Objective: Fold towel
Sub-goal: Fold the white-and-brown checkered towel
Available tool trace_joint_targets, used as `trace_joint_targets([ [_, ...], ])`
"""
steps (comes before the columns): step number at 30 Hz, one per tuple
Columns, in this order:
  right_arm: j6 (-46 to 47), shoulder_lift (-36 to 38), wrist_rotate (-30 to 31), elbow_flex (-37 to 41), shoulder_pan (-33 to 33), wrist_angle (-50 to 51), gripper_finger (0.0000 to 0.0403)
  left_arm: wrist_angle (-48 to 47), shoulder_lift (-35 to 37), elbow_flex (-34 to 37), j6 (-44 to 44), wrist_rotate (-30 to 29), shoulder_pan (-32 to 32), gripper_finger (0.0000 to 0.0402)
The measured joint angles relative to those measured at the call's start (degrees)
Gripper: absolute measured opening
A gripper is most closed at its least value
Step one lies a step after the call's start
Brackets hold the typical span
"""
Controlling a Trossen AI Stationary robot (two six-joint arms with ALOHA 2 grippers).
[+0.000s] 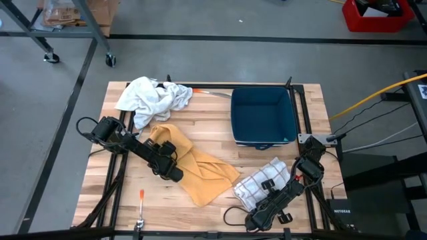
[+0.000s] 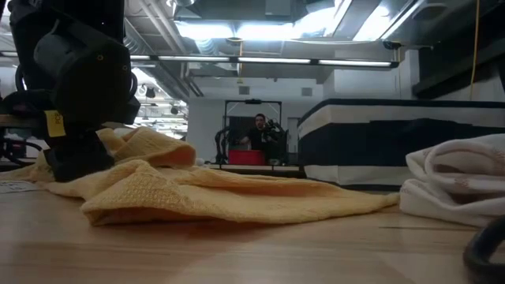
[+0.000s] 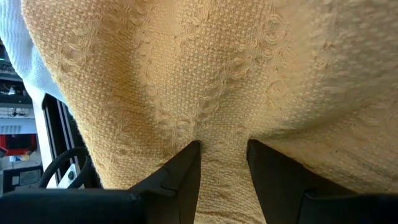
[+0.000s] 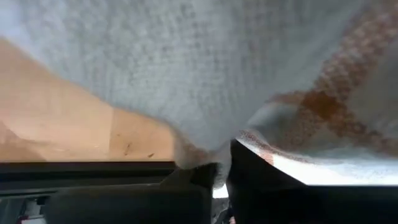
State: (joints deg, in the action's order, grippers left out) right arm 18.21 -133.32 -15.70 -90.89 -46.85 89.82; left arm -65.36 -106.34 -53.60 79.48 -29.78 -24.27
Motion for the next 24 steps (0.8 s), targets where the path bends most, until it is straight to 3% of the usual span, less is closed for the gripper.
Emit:
trace_joint_targets([
  [4,-0.04,0.02,0.00,0.00,0.00,0.02,0.0090,0.00,0.00,-0.02,0.00,0.00,0.00,0.0129],
  [11,0.00,0.09,5.86,0.00,0.44,0.24,0.0165,0.02,0.00,-0.02,0.00,0.00,0.00,0.0129],
  [17,4.41,2.70,2.92,-0.33,0.90,0.16,0.0179,0.02,0.00,-0.02,0.00,-0.02,0.02,0.0129],
  [24,15.44,12.14,2.71,-0.35,0.76,0.20,0.0179,0.03,0.00,-0.02,0.02,-0.28,0.01,0.0129],
])
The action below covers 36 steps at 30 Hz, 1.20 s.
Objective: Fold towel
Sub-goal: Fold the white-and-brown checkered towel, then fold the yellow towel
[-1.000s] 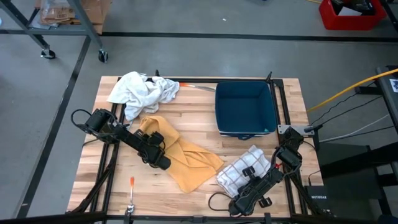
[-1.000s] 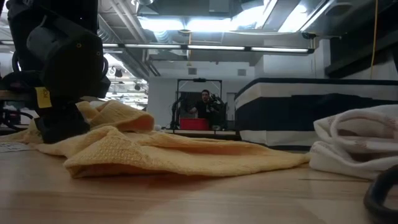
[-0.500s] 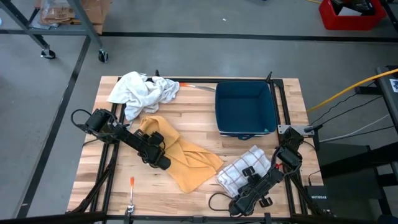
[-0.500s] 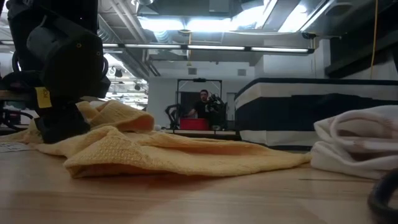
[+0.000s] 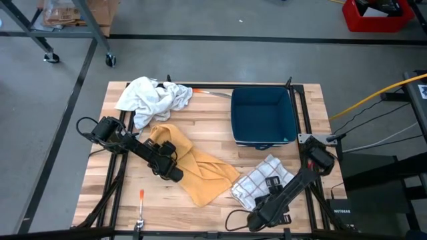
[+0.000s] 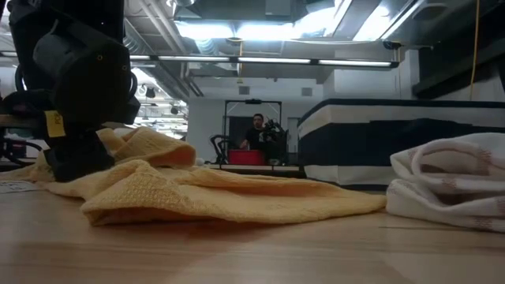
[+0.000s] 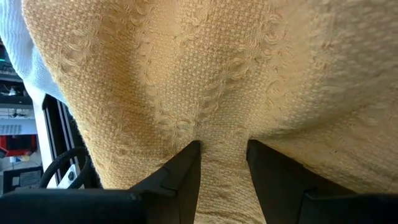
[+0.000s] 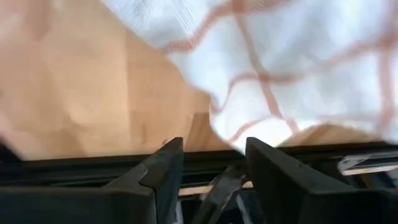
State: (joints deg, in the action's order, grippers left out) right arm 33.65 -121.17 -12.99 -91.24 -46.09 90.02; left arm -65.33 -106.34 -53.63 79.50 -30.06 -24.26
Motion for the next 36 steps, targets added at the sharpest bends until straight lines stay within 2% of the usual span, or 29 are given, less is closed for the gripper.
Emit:
trace_joint_targets([
  [4,9.52,7.76,6.01,0.00,-0.02,-0.07,0.0179,0.01,0.00,0.00,0.90,-0.04,-0.01,0.0129],
  [9,22.36,18.90,19.89,0.00,-0.02,-0.11,0.0179,0.04,0.00,0.00,1.05,-0.11,-0.01,0.0129],
  [12,25.67,25.35,28.26,0.00,-0.02,-0.09,0.0179,0.06,0.00,0.00,1.05,-0.11,-0.01,0.0129],
  [17,23.76,34.95,38.40,0.00,-0.02,0.00,0.0179,0.06,0.02,0.00,1.69,-0.13,-0.01,0.0129],
  [21,18.62,42.05,39.51,0.00,-0.01,0.02,0.0179,0.08,0.02,0.00,2.66,0.01,-0.01,0.0129],
  [27,16.90,51.46,41.66,0.00,-0.02,0.02,0.0179,-0.01,0.11,-0.09,2.58,2.35,0.00,0.0129],
  [36,16.98,61.77,56.44,2.45,-0.02,-0.04,0.0179,-0.43,0.17,-0.11,3.77,6.55,-0.01,0.0129],
])
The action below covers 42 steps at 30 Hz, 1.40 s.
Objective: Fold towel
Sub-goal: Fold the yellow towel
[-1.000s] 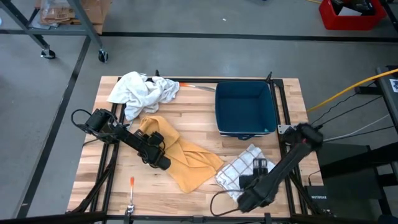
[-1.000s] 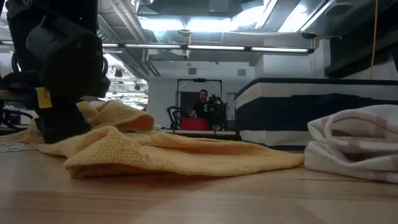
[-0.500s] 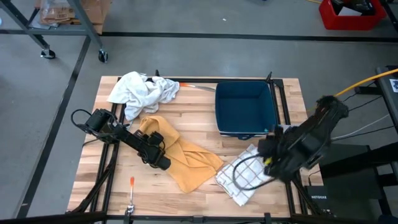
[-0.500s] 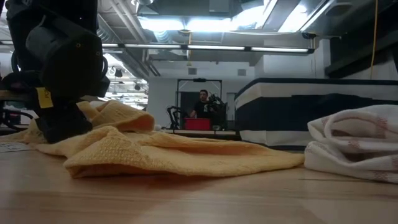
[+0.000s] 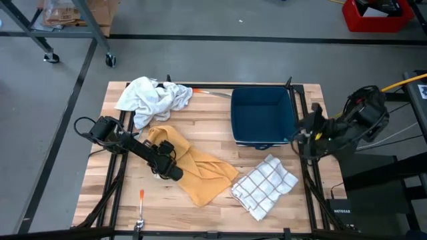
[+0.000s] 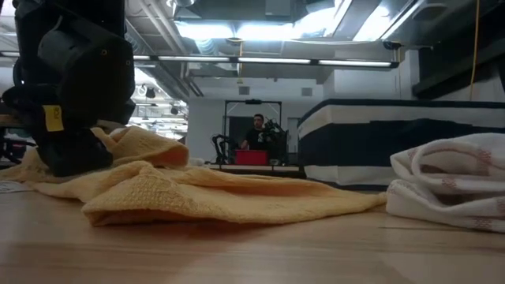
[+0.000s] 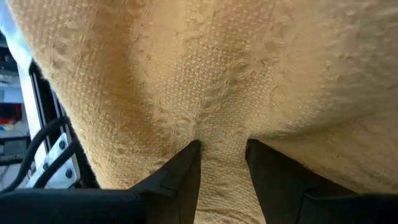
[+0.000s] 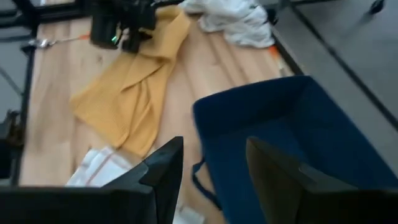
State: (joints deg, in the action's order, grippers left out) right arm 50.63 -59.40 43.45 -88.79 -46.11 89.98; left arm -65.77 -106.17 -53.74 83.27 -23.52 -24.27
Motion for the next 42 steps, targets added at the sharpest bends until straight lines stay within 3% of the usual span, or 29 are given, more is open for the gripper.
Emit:
trace_joint_targets([
  [5,0.08,4.57,4.69,7.84,0.01,-3.90,0.0179,0.05,0.00,0.00,2.30,0.27,0.00,0.0129],
  [10,0.07,11.27,5.57,21.22,0.00,-15.94,0.0179,0.08,-0.02,0.00,2.92,0.38,0.00,0.0129],
  [17,-1.49,21.68,5.32,45.18,0.01,-43.46,0.0179,-0.13,-0.11,-0.30,3.31,0.59,0.00,0.0129],
  [22,-2.88,22.94,5.00,57.60,0.00,-63.53,0.0179,-0.07,-0.17,-3.26,1.10,2.20,0.00,0.0129],
  [28,-2.62,20.06,6.03,63.50,0.07,-74.52,0.0179,1.88,-0.31,-9.61,-6.82,2.92,0.00,0.0129],
  [38,-2.54,12.60,4.26,63.84,0.09,-81.92,0.0179,0.19,-0.31,-18.79,-18.05,1.59,0.60,0.0129],
  [42,-2.51,9.48,3.05,63.84,0.07,-86.10,0.0179,-4.78,-0.27,-23.67,-23.68,2.63,2.04,0.0129],
])
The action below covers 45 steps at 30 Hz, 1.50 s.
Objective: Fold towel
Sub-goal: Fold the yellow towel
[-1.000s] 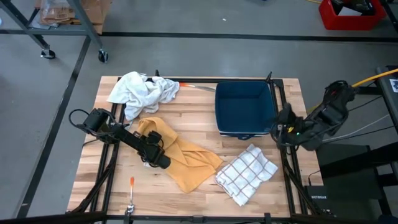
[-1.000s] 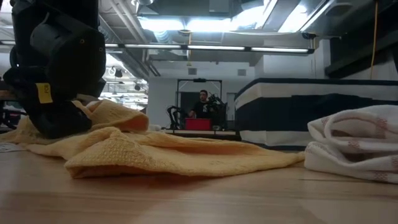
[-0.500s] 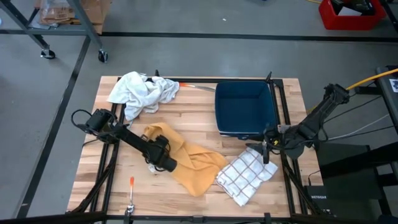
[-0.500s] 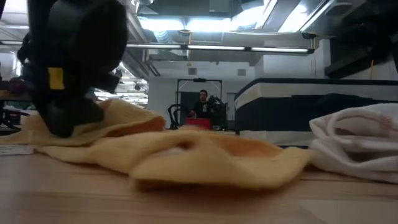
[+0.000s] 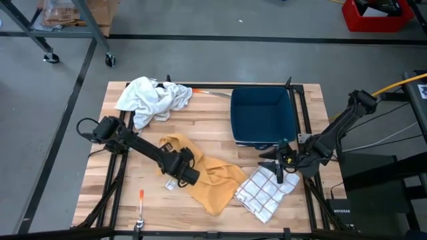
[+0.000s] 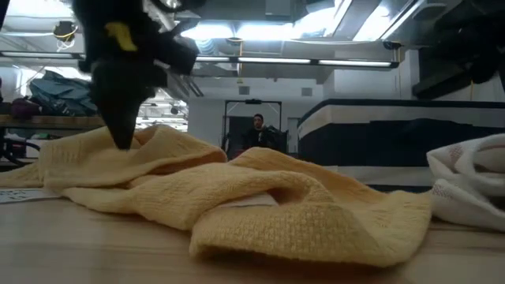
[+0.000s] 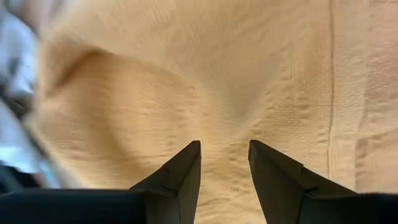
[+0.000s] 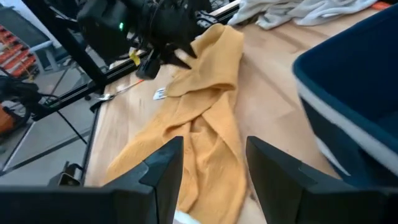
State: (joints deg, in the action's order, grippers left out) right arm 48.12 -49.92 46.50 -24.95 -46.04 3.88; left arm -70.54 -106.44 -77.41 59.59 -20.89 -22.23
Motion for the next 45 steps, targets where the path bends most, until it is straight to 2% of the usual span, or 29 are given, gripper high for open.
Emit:
trace_joint_targets([
  [7,-0.17,-4.35,-0.65,0.00,0.00,-1.52,0.0179,-19.22,1.88,-13.32,-18.86,-0.08,4.49,0.0129],
  [12,-0.16,-5.75,-0.68,0.00,0.00,-5.18,0.0179,-18.88,9.07,-19.22,-38.45,-0.76,7.67,0.0129],
  [17,-0.20,-5.85,-0.60,0.00,0.00,-8.84,0.0179,-19.54,20.41,-20.82,-46.45,-5.24,9.96,0.0129],
  [21,-0.20,-5.85,-0.57,0.00,0.00,-8.99,0.0179,-19.52,30.72,-18.83,-40.06,-6.90,11.16,0.0129],
  [24,-0.20,-5.85,-0.57,0.00,0.06,-9.27,0.0179,-19.46,38.19,-14.27,-32.48,-6.92,11.04,0.0129],
  [27,-0.15,-5.87,-0.65,-0.02,1.04,-10.81,0.0179,-19.49,46.06,-6.40,-22.84,-6.91,9.83,0.0129],
  [31,0.09,-6.07,-1.37,-0.02,3.54,-12.60,0.0179,-17.38,56.17,7.69,-7.26,-6.53,7.68,0.0129],
  [34,-0.87,-7.48,-4.39,-0.02,5.85,-14.57,0.0179,-7.65,62.06,18.53,1.63,-3.40,5.96,0.0129],
  [37,-2.01,-10.04,-7.80,-0.02,8.41,-16.96,0.0179,6.31,65.31,27.61,1.65,0.22,4.43,0.0129],
  [42,-2.12,-16.05,-13.50,-0.07,12.40,-23.17,0.0179,26.28,64.82,38.13,2.40,1.06,2.71,0.0129],
  [45,-2.10,-19.91,-16.22,-0.39,14.36,-27.11,0.0179,35.23,62.66,42.26,4.68,1.23,2.00,0.0129],
])
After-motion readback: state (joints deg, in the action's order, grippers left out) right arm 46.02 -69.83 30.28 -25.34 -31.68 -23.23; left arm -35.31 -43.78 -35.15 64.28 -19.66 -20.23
